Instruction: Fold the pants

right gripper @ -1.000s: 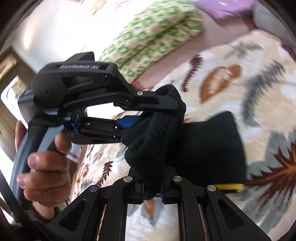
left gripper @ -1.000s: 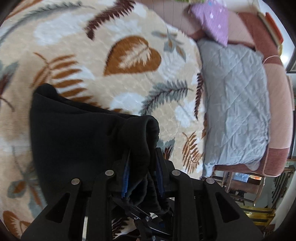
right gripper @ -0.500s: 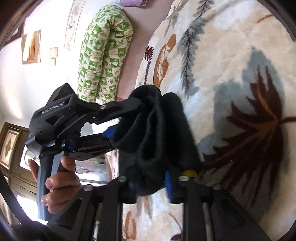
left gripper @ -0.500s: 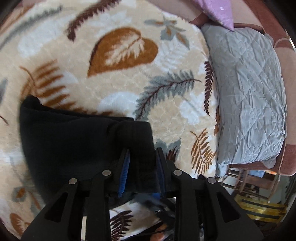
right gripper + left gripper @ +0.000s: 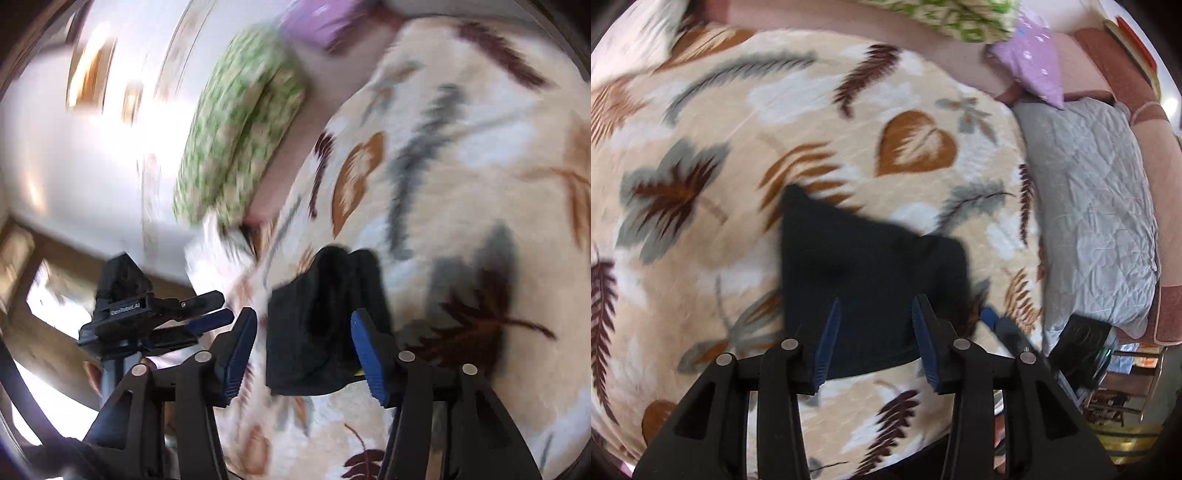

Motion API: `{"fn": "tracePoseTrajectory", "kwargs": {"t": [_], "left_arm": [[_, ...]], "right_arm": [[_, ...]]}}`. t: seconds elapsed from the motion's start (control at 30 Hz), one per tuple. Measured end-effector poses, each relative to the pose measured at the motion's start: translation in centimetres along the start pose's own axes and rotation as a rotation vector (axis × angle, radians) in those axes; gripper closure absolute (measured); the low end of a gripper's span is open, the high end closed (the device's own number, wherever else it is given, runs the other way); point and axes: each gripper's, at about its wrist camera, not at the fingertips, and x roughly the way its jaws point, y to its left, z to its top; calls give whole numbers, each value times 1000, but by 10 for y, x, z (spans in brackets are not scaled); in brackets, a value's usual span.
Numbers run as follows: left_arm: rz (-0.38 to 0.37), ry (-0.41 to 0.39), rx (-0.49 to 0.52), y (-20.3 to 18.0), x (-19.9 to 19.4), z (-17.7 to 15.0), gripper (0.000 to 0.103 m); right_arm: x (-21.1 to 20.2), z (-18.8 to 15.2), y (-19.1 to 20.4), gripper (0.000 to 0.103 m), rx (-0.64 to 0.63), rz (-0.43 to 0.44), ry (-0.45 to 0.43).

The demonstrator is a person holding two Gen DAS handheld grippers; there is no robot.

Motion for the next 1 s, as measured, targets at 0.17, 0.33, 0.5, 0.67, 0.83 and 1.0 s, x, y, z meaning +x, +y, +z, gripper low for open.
{"fn": "tracePoseTrajectory", "kwargs": {"t": [0.17, 0.33, 0.5, 0.67, 0.83, 1.0], "left_arm": [[-18, -5, -48, 30, 2, -13, 65], [-39, -8, -59, 38, 7, -13, 65], [-49, -25, -52, 45, 13, -15, 65], [-66, -18, -60, 60, 25, -14, 65], [-101, 10, -58, 69, 38, -13, 65], [-129, 27, -42, 69, 43, -10, 65]], "right_arm": [[34, -3, 8, 69, -82, -122, 94], [31, -9, -14, 83, -58, -164, 98], [20, -1, -36, 78, 58, -85, 103], [16, 12, -31, 49, 49, -52, 107], [36, 21, -25, 46, 10, -73, 198], [53, 22, -29, 46, 15, -70, 243]]}}
